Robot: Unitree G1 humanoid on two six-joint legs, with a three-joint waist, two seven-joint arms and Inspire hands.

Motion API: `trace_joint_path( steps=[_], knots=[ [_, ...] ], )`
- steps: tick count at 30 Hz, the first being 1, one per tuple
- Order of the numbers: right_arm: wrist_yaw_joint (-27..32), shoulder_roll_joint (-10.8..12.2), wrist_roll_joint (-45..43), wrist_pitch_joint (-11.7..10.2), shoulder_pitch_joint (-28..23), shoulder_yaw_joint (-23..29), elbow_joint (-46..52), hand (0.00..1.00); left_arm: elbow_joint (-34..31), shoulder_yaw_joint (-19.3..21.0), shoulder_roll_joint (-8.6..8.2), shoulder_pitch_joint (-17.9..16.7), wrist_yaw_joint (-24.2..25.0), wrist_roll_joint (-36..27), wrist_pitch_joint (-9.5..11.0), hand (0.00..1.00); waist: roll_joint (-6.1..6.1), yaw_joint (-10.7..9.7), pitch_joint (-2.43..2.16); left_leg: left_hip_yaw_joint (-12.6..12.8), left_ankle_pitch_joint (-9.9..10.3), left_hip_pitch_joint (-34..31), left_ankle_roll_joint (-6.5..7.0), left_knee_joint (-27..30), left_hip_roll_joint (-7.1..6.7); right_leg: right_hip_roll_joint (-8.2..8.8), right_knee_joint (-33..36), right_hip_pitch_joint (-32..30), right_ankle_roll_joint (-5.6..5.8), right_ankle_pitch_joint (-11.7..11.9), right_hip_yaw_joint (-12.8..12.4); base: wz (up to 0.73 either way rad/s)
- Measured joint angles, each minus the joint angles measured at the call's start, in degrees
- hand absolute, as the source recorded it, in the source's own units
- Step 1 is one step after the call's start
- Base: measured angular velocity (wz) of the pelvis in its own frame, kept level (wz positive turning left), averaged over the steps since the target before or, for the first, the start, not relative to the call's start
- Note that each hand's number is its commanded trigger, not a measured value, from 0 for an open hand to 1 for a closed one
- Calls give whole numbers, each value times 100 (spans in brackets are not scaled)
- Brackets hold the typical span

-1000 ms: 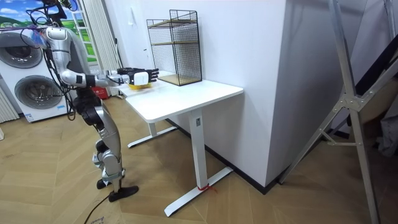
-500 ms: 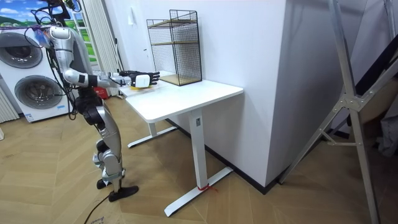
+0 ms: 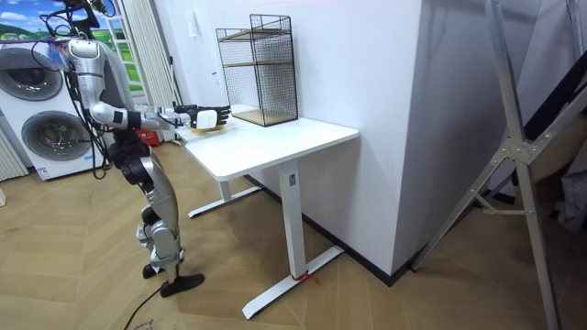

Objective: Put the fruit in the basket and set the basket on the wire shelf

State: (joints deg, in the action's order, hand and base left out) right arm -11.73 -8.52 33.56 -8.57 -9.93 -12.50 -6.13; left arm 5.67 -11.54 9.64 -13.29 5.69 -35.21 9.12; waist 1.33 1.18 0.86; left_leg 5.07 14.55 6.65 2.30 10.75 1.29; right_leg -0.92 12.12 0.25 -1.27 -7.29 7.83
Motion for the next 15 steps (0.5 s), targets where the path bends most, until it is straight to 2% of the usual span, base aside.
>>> trace_joint_path(
  steps=[8, 15],
  knots=[
    [-56, -8, -2, 0, 0, -58, 0, 0, 0, -21, -34, -1, -3, 233, 0, 0, -4, 15, 2, -28, 0, -1, 0, 11, 0, 3, 31, 0, 0, 0, 3, 0],
    [-100, 33, -223, -9, 3, -95, -20, 0, -6, -53, -239, 4, -13, 373, 0, 0, -20, 38, 11, -39, 0, -13, 0, 17, -10, 6, 38, -11, 1, -1, 1, 0]
  ],
)
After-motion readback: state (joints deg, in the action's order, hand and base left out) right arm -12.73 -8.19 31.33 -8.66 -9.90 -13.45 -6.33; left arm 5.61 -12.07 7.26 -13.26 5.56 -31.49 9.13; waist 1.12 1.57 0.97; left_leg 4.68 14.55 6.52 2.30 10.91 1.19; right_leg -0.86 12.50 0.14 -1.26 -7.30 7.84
